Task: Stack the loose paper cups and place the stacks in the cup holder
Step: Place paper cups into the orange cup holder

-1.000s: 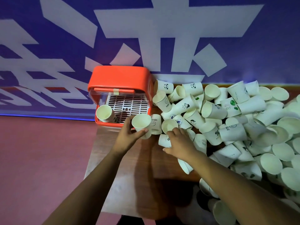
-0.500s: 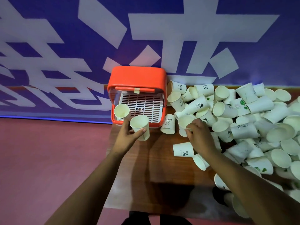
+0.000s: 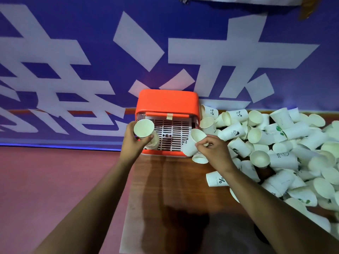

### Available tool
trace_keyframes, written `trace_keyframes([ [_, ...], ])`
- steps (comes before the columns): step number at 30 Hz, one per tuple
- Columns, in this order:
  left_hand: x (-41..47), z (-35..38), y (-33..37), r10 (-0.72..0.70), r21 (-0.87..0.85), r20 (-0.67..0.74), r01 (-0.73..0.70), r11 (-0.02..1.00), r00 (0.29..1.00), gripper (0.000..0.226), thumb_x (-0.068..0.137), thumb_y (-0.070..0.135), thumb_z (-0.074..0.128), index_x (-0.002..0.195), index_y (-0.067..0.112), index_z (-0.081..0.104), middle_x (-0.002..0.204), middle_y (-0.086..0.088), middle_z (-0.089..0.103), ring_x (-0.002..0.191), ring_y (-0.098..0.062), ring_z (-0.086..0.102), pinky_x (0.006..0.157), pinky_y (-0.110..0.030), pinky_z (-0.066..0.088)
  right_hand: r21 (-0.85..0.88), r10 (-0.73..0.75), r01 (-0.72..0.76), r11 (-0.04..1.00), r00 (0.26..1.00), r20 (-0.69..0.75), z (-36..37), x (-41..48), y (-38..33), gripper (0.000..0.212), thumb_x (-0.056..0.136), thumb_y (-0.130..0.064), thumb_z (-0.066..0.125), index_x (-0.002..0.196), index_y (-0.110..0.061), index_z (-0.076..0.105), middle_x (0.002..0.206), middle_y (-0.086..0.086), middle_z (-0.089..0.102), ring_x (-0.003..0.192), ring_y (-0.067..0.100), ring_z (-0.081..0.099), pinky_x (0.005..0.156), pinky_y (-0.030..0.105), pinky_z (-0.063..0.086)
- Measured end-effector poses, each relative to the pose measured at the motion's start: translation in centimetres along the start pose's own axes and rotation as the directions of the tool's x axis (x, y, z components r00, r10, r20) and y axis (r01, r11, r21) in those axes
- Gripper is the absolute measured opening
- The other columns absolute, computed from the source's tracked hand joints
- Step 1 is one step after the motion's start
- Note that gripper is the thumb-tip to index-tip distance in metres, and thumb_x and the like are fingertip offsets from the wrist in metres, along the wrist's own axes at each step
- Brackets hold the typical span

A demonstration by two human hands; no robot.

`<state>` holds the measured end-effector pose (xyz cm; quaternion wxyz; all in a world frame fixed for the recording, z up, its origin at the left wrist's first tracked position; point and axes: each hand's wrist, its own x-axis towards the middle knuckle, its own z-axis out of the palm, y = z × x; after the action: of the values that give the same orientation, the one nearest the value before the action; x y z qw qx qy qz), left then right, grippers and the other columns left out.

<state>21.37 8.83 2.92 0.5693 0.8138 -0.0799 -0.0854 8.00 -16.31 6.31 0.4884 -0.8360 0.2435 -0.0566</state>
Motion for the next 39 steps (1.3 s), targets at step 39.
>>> trace_keyframes([
  [39, 4.2, -3.9, -6.3, 0.090, 0.316, 0.394, -0.227, 0.921, 0.915, 0.057, 0.088, 0.025, 0.075, 0.141, 0.025, 0.055, 0.133, 0.004, 0.062, 0.115, -0.012, 0.057, 0.096, -0.032, 0.051, -0.297, -0.139, 0.228, 0.927, 0.946, 0.294, 14.7, 5.5, -3.3, 0.070, 0.080, -0.027, 0.074, 0.142, -0.014, 0.045, 0.140, -0.001, 0.047, 0.128, 0.015, 0.045, 0.099, 0.013, 0.029],
])
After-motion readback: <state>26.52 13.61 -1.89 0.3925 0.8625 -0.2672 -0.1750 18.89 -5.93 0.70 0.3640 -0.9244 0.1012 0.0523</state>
